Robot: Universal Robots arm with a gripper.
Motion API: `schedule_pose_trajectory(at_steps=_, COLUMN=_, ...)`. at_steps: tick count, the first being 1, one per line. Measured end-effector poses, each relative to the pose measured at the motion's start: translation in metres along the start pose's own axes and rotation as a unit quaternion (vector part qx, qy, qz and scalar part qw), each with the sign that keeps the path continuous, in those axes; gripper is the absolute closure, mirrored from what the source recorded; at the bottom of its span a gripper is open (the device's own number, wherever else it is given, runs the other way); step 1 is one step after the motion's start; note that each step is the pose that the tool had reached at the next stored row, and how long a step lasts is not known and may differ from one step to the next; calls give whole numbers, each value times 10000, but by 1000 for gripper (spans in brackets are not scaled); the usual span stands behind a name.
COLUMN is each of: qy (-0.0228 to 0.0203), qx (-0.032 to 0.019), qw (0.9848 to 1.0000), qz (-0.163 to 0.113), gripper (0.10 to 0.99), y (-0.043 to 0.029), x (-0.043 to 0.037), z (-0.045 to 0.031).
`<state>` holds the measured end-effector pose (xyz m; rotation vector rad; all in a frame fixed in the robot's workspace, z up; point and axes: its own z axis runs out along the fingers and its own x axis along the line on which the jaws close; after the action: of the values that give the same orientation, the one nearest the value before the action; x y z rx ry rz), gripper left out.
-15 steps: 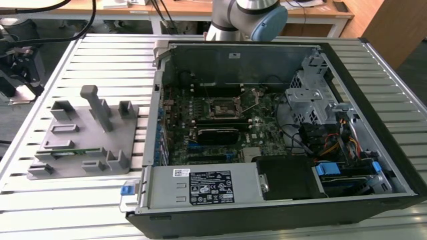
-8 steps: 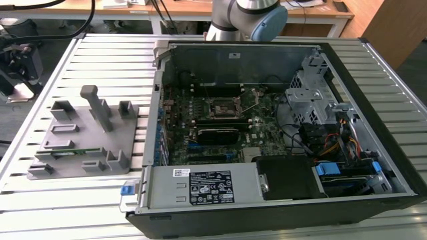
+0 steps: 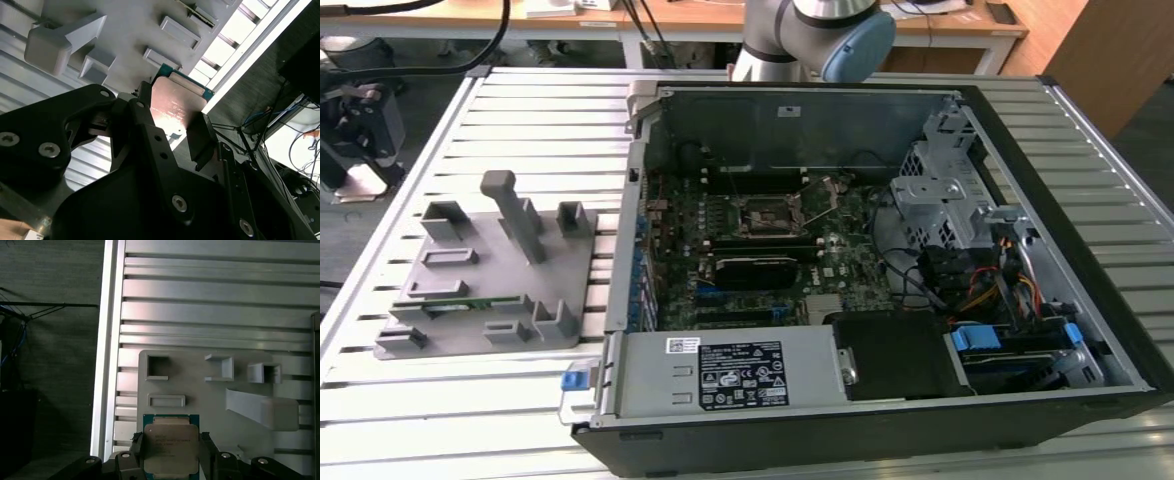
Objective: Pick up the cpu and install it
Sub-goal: 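Pick up the cpu and move it towards the insertion slot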
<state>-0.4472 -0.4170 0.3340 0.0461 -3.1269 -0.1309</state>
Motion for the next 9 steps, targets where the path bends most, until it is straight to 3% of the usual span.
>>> schedule_pose_trajectory(at_steps=9, qy=0, qx=0, qw=10000, qz=1, gripper=561, y=-1, x=-74, z=-5)
